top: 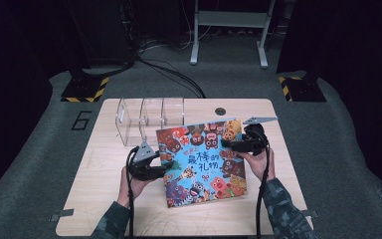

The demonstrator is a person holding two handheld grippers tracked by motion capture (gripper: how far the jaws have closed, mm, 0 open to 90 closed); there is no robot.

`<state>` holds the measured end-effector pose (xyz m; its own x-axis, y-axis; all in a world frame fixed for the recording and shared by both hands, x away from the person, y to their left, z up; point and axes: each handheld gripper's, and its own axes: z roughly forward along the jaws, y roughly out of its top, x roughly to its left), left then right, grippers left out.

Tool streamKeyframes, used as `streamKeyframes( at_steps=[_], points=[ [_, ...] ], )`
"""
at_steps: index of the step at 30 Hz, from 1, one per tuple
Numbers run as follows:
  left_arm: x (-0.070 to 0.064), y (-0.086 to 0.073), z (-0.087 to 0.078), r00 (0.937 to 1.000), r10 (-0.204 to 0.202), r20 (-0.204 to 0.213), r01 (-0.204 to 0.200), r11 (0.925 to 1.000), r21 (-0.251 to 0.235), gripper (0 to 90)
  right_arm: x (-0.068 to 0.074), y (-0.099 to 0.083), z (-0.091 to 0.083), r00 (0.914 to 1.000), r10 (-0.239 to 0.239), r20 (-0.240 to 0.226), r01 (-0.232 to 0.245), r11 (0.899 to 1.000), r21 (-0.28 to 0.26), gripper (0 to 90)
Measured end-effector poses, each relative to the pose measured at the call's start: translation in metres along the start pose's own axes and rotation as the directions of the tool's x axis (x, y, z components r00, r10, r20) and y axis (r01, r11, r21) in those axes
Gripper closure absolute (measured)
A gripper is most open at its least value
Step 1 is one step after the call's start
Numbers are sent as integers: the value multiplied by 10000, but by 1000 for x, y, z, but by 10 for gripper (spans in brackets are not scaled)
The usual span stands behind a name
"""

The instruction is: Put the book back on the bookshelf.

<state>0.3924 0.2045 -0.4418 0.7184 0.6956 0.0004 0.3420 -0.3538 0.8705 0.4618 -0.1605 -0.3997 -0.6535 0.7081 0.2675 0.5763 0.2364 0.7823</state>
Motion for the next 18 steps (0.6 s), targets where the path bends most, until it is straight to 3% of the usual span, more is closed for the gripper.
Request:
streamKeyframes(
  at_steps=[18],
  points=[
    [-1,4,-7,9993,193,-313,-201,9995,-244,458,1,10,-1,9991,-420,-18,420,9990,-176,443]
  ],
)
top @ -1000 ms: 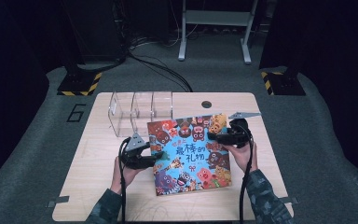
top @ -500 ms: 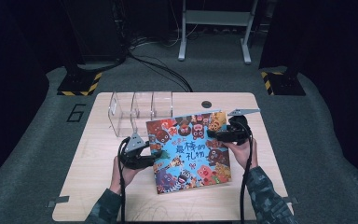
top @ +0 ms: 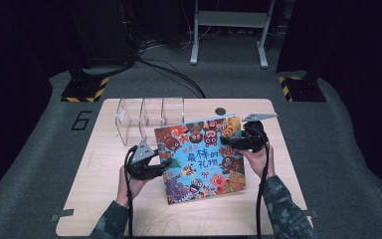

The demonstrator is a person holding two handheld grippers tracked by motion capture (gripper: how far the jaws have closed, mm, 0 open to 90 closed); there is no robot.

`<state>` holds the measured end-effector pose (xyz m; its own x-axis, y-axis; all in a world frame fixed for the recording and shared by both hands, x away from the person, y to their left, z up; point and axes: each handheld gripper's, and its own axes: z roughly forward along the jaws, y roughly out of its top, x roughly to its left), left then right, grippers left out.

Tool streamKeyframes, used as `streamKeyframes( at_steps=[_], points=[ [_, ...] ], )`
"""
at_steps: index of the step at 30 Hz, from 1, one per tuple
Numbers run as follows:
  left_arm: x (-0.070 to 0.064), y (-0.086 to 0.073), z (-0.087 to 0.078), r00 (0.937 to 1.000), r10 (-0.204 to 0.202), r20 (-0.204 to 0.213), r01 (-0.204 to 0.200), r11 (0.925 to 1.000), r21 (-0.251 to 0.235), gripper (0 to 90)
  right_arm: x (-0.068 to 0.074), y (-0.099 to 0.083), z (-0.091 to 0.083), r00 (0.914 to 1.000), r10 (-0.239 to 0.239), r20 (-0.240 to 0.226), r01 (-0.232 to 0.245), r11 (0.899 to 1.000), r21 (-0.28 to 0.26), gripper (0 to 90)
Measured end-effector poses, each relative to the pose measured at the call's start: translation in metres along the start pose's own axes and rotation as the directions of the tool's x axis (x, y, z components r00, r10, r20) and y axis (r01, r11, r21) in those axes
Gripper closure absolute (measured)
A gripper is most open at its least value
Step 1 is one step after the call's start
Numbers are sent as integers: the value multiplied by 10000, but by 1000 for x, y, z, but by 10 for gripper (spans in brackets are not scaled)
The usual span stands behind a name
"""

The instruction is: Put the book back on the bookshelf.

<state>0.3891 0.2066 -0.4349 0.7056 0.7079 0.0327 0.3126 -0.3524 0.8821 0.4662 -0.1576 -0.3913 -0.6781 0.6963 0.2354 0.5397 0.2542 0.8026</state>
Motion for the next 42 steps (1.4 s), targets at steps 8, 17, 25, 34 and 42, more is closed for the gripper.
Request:
streamKeyframes(
  at_steps=[8,17,25,34,42],
  points=[
    [-1,1,-3,9998,75,-195,-79,9998,-191,475,1,4,0,9997,-227,36,227,9997,-67,436],
    [1,5,-7,9988,280,-406,-290,9993,-235,494,5,8,-2,9989,-464,116,467,9985,-281,432],
    [1,7,-8,9985,259,-480,-277,9989,-369,508,6,11,-2,9979,-637,144,642,9972,-388,431],
    [2,9,-11,9959,586,-683,-622,9967,-516,516,6,13,-3,9973,-719,130,725,9961,-509,426],
    [0,9,-13,9948,672,-768,-720,9955,-623,524,6,13,-2,9969,-787,44,788,9949,-629,424]
  ],
)
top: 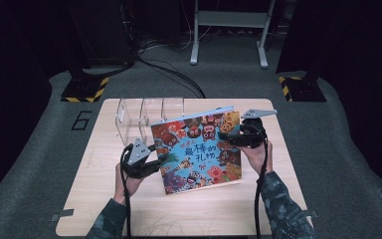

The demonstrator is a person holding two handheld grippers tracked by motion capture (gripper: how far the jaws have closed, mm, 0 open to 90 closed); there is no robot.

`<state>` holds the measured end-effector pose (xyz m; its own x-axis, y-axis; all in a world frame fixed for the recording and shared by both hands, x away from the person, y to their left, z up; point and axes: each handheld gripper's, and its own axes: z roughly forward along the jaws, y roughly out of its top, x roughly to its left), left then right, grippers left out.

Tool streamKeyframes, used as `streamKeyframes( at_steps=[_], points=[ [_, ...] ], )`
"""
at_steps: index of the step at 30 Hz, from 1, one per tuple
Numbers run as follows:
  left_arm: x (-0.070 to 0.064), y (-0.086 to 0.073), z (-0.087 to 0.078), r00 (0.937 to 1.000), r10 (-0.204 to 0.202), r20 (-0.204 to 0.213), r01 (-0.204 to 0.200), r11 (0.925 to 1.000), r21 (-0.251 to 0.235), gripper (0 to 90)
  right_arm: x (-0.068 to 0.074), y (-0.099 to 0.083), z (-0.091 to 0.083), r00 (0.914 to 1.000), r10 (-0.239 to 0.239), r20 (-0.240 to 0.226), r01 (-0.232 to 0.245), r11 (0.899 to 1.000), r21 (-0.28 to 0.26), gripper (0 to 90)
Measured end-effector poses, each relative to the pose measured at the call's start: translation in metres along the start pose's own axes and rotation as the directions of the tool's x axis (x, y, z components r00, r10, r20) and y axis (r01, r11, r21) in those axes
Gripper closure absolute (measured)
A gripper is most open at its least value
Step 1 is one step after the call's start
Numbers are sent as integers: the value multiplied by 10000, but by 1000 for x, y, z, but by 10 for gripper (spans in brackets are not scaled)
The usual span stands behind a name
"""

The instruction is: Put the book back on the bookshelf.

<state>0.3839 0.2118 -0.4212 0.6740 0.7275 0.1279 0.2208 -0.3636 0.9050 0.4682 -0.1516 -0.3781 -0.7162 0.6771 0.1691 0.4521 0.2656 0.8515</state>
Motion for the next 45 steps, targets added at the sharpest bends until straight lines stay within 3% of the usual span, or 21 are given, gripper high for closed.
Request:
streamKeyframes(
  at_steps=[5,11,14,25,30,31,36,42,45],
  points=[
    [0,2,-1,9991,386,-178,-386,9993,-10,525,-1,-1,0,9999,11,-100,-11,10000,-23,422],
    [-1,4,-2,9986,484,-204,-485,9988,-29,525,-1,-1,-2,9998,-22,-177,22,10000,-33,421],
    [0,7,-3,9965,780,-311,-781,9969,-22,525,-1,-1,-2,9998,-76,-173,76,10000,-35,413],
    [2,6,-3,9946,913,-497,-916,9958,-45,529,4,0,0,9988,-480,22,480,9988,0,402],
    [9,2,-3,9981,572,-208,-575,9983,-124,552,7,1,2,9974,-712,84,712,9974,54,403],
    [10,0,-4,9996,263,-31,-264,9994,-243,557,7,1,2,9970,-763,92,762,9971,40,403],
    [14,1,-5,9994,278,211,-275,9995,-164,567,7,0,1,9963,-856,6,856,9963,-23,409],
    [17,3,-2,9985,-23,540,27,10000,-72,562,8,-2,-1,9955,-944,1,944,9955,-90,415],
    [17,3,-2,9987,213,459,-206,9997,-153,565,8,-2,-1,9951,-991,39,992,9950,-129,414]
  ],
)
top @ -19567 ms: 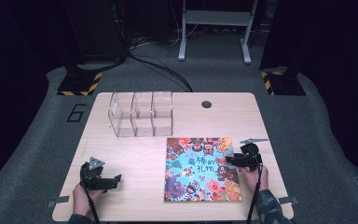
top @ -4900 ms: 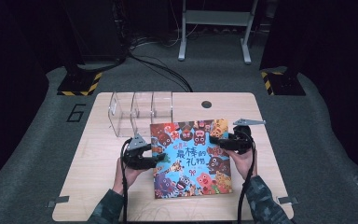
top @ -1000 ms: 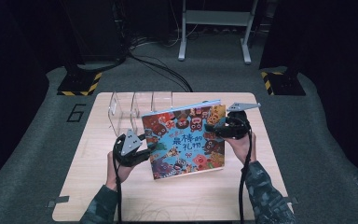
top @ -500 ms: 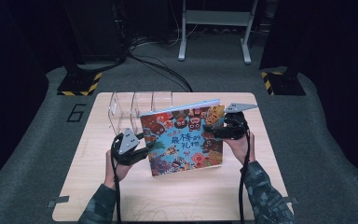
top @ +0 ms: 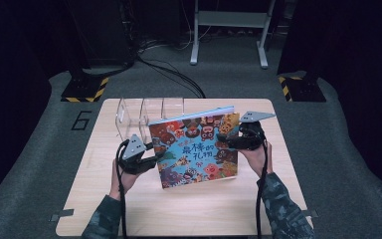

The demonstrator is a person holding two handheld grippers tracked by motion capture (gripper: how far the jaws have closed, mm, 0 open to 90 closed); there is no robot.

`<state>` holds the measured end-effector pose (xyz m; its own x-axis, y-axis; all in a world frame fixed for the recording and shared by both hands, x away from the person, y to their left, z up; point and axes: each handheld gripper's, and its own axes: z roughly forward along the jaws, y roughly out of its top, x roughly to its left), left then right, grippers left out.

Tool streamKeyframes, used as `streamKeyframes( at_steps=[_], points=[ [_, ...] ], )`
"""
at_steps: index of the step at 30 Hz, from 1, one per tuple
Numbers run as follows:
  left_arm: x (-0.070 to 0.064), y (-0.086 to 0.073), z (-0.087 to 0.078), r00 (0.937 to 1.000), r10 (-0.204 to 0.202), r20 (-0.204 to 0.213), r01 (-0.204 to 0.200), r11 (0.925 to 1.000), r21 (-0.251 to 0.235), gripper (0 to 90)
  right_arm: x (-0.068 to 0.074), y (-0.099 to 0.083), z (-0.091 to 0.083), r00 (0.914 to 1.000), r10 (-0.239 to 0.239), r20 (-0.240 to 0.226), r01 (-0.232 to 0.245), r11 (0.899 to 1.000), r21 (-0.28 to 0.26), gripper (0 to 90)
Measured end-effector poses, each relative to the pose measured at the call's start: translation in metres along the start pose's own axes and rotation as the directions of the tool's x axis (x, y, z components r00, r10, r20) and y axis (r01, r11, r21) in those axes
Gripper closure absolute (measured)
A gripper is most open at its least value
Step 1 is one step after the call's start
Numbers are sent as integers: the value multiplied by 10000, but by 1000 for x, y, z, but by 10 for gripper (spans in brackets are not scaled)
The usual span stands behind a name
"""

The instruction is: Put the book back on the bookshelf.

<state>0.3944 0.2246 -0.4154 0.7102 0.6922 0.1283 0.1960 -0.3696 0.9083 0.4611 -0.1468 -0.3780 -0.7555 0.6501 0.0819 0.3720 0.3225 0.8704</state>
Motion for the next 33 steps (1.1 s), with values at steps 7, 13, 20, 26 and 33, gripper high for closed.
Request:
streamKeyframes(
  at_steps=[7,13,20,26,33],
  points=[
    [-6,0,-2,9975,352,-616,-370,9989,-285,572,1,2,0,10000,28,-30,-28,10000,-38,412],
    [-3,-3,-5,9992,304,-276,-316,9985,-452,586,1,1,-1,9998,-99,-145,97,9999,-110,414],
    [4,-1,-6,9972,-123,742,172,9977,-659,532,3,-3,-7,9986,-490,-206,487,9986,-189,444],
    [3,5,-5,9979,132,631,-90,9978,-660,526,5,-5,-10,9980,-585,-224,583,9982,-123,445],
    [-2,8,-7,9986,305,429,-273,9968,-752,573,5,-6,-11,9981,-534,-297,533,9986,-63,437]
  ],
)
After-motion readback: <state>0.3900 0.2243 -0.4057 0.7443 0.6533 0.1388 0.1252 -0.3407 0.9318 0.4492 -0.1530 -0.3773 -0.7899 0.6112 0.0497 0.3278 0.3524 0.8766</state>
